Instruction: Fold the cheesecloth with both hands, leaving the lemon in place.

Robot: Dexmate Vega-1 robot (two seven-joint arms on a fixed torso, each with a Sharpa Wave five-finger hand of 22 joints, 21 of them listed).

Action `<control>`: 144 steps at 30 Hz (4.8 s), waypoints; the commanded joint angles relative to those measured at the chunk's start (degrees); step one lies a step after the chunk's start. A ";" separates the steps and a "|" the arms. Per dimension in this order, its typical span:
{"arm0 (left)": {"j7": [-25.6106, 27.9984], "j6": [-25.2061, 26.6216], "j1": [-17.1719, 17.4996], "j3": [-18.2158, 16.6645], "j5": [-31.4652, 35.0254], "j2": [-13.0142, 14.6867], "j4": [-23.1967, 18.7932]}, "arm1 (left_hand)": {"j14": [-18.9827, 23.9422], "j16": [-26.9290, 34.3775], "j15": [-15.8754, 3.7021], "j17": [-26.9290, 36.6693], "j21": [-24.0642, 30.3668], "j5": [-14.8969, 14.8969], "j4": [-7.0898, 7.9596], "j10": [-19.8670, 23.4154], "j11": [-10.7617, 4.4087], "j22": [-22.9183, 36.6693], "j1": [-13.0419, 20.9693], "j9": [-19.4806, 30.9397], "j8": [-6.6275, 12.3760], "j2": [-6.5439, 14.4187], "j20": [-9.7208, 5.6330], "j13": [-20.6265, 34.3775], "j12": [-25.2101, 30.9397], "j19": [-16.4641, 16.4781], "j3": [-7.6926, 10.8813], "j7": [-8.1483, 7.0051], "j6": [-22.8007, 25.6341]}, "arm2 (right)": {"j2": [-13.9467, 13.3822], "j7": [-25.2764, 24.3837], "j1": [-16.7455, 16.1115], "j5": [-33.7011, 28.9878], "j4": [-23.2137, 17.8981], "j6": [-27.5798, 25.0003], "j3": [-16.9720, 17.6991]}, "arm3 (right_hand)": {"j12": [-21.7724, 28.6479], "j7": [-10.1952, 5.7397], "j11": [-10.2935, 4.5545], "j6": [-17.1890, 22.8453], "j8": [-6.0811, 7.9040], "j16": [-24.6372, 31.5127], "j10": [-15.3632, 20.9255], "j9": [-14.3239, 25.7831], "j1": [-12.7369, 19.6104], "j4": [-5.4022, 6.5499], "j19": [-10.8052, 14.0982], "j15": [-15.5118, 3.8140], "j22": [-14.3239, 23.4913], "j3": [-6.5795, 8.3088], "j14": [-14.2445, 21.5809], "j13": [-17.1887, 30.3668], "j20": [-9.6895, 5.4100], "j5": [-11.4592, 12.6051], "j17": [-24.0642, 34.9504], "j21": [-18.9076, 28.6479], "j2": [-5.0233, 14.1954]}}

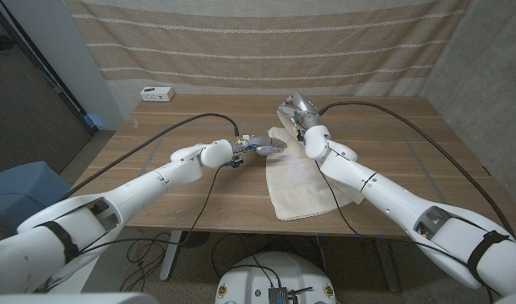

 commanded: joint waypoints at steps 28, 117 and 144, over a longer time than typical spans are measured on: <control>-0.17 2.81 2.11 -1.55 0.66 2.64 -4.34 | -0.28 0.42 -0.04 -0.02 0.49 -0.27 -0.37 0.44 0.27 0.26 0.64 0.03 0.62 1.81 0.65 0.07 0.95 0.25 0.30 -0.06 0.50 | 2.88 12.71 4.73 13.05 13.32 3.51 0.92 | -3.68 -0.45 8.74 -14.18 -12.76 -4.85 -11.65 -0.96 -28.50 13.11 -10.70 3.66 0.53 -13.79 -5.88 -2.19 6.21 -0.05 2.38 -2.53 -7.03; 8.06 -16.52 -1.63 -2.45 -2.14 -2.44 9.48 | 5.90 1.07 2.73 1.16 1.90 0.11 -2.87 8.90 2.46 1.31 0.41 0.86 0.63 2.31 2.81 1.71 1.30 -0.85 -2.06 1.20 7.77 | -28.71 -9.68 -45.10 -14.99 -45.62 -21.81 17.50 | -5.30 -5.61 4.18 -20.50 -15.77 -7.28 -17.12 0.42 -14.34 -0.01 -7.90 0.73 0.30 -7.31 -9.95 -1.01 5.48 -0.19 2.97 0.12 -3.31; 7.80 -14.24 -0.64 -2.45 -1.82 -2.42 7.82 | 5.89 1.11 2.79 1.06 1.92 0.00 -1.99 8.80 2.48 1.32 0.01 0.82 0.73 2.20 2.81 1.52 1.38 -0.92 -1.66 1.18 7.56 | -29.64 -8.70 -52.87 -21.44 -49.64 -30.45 15.23 | -5.70 -5.76 3.98 -20.82 -15.16 -7.62 -17.81 0.89 -16.16 0.66 -8.69 0.68 0.29 -8.42 -10.86 -0.80 5.76 -0.04 2.97 -0.31 -5.28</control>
